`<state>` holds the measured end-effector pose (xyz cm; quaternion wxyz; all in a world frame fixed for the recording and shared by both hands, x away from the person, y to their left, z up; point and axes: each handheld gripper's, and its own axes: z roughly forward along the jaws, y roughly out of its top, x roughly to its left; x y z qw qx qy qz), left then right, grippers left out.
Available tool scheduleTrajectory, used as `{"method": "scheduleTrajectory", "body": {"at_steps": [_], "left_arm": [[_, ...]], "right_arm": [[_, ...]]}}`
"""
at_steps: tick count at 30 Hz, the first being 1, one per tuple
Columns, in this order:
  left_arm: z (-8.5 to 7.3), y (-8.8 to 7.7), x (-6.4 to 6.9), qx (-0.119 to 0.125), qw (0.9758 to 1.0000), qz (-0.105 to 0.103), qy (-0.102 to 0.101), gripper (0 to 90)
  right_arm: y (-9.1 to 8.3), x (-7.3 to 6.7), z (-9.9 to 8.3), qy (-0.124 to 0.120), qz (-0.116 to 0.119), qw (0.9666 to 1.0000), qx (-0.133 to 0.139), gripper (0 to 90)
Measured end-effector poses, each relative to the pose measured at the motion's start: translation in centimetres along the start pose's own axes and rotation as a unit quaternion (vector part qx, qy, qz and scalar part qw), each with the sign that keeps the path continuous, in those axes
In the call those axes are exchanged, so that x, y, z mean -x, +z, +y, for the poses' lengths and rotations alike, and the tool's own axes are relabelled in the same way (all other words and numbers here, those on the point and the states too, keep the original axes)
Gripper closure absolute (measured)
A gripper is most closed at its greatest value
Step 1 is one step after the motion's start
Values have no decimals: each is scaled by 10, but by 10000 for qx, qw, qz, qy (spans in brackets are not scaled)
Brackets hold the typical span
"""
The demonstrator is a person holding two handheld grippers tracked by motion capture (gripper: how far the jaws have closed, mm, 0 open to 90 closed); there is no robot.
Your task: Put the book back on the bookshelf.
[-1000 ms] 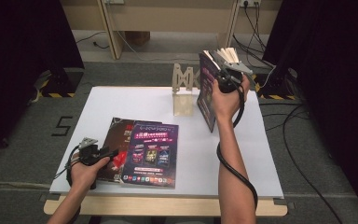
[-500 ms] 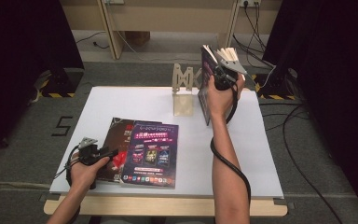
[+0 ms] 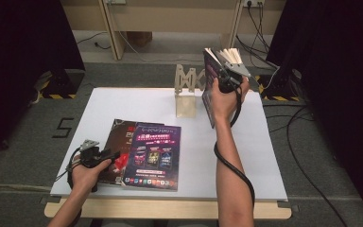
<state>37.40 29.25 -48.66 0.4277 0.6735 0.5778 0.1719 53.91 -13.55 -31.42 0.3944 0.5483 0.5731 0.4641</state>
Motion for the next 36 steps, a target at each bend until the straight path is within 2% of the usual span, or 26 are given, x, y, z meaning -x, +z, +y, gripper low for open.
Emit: {"method": "scheduleTrajectory", "body": {"at_steps": [12, 20, 22, 24, 27, 33, 36], "left_arm": [[0, -1, 1, 10, 10000, 3, 10, 483], [0, -1, 2, 6, 10000, -24, 33, 483], [0, -1, 2, 3, 10000, -21, 34, 483], [0, 0, 3, -6, 10000, -20, 38, 483], [0, -1, 2, 1, 10000, -20, 38, 483], [0, -1, 1, -1, 10000, -4, 35, 484], [1, -1, 1, 22, 10000, -20, 34, 484]], "right_arm": [[-8, 0, 6, -24, -51, 10000, -68, 650], [-13, 1, 1, -34, 12, 9999, -121, 631], [-12, 1, -1, -26, 48, 9998, -212, 702], [-9, 2, -1, 0, 82, 9987, -508, 802], [-7, 2, 2, 83, 76, 9979, -642, 842], [-6, 1, 0, 485, 102, 9979, -424, 845], [-4, -2, -3, 453, 119, 9983, -335, 845]]}}
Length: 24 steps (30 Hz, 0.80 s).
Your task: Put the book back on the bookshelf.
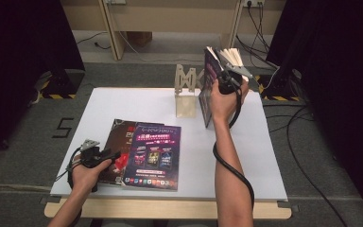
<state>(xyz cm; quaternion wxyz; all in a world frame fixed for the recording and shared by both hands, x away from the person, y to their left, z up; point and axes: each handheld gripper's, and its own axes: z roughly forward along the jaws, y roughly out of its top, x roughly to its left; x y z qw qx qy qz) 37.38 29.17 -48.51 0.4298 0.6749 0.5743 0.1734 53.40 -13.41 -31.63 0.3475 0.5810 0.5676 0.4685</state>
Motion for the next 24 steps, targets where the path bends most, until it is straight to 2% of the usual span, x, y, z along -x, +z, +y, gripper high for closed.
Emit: {"method": "scheduleTrajectory", "body": {"at_steps": [2, 6, 11, 16, 24], "left_arm": [[0, -1, 0, 14, 10000, 2, -5, 484], [0, -1, 0, 13, 10000, 5, -6, 484], [0, 0, 1, -18, 10000, -4, 8, 483], [0, 0, 1, -15, 10000, 6, 0, 483], [-1, 1, 2, -16, 10000, -12, -8, 480]], "right_arm": [[0, 1, -2, 67, -45, 10000, 26, 842], [-2, 2, -4, -74, -254, 9996, 27, 788], [-6, 3, -2, -170, -262, 9995, 101, 717], [-7, 4, -4, -269, -255, 9993, 108, 690], [-14, 3, -10, -263, -204, 9994, 99, 652]]}}
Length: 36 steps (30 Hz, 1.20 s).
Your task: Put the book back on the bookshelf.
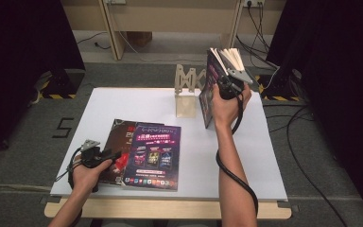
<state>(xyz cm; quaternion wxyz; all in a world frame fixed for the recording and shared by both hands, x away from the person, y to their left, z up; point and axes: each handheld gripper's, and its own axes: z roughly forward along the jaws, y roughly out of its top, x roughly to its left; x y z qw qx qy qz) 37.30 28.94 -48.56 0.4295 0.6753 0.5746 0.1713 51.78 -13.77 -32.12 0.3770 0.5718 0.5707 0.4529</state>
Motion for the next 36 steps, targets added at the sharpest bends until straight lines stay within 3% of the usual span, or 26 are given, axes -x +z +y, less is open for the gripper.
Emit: {"method": "scheduleTrajectory", "body": {"at_steps": [36], "left_arm": [[4, 1, 11, 53, 9998, -204, -70, 470]], "right_arm": [[-45, 16, -30, 91, 274, 9993, -231, 625]]}}
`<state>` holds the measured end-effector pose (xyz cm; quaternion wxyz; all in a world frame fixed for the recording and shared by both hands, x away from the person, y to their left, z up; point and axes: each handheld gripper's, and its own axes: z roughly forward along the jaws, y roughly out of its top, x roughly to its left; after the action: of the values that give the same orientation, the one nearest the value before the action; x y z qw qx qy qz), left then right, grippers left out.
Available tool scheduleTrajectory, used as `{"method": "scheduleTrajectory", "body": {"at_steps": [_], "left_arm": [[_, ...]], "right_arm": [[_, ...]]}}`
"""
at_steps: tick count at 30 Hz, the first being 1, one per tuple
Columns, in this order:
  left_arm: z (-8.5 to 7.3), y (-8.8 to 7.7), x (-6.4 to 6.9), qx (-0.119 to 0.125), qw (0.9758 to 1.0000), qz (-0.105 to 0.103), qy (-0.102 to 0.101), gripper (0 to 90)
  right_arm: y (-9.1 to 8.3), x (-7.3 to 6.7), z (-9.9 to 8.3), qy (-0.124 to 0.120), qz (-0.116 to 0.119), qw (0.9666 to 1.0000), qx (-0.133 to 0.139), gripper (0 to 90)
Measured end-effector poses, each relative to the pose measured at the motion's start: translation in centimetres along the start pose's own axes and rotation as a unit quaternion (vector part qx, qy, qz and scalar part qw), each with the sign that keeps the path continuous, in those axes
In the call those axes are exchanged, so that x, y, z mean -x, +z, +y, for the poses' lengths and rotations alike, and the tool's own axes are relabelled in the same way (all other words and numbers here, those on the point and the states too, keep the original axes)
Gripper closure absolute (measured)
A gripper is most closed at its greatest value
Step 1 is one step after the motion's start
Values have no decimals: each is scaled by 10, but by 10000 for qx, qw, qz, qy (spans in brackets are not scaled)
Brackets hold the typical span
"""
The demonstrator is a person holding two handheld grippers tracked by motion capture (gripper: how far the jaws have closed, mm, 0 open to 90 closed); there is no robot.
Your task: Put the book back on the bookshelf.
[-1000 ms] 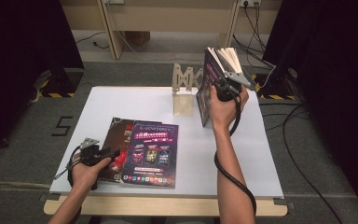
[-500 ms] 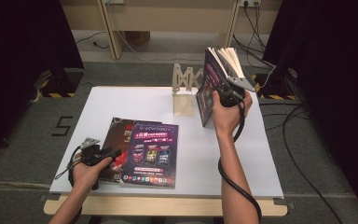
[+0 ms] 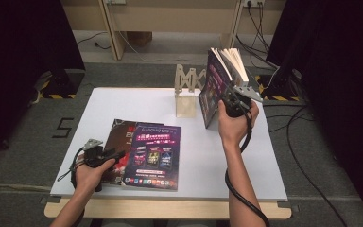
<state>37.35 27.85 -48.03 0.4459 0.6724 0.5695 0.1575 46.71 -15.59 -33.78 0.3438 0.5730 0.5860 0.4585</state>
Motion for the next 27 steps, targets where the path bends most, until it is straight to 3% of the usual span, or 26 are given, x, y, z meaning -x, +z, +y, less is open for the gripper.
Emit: {"method": "scheduleTrajectory", "body": {"at_steps": [9, 16, 24, 27], "left_arm": [[2, 3, 4, -41, 10000, -67, 1, 476], [7, 13, 10, -117, 9998, -177, -69, 486], [11, 29, 15, -411, 9987, -203, -206, 506], [11, 34, 16, -520, 9981, -213, -267, 522]], "right_arm": [[-12, 2, -16, 31, 143, 9997, -188, 627], [-20, -3, -36, -27, 324, 9978, -574, 630], [-12, -14, -72, -39, 610, 9912, -1177, 627], [-7, -19, -86, -27, 772, 9866, -1436, 625]]}}
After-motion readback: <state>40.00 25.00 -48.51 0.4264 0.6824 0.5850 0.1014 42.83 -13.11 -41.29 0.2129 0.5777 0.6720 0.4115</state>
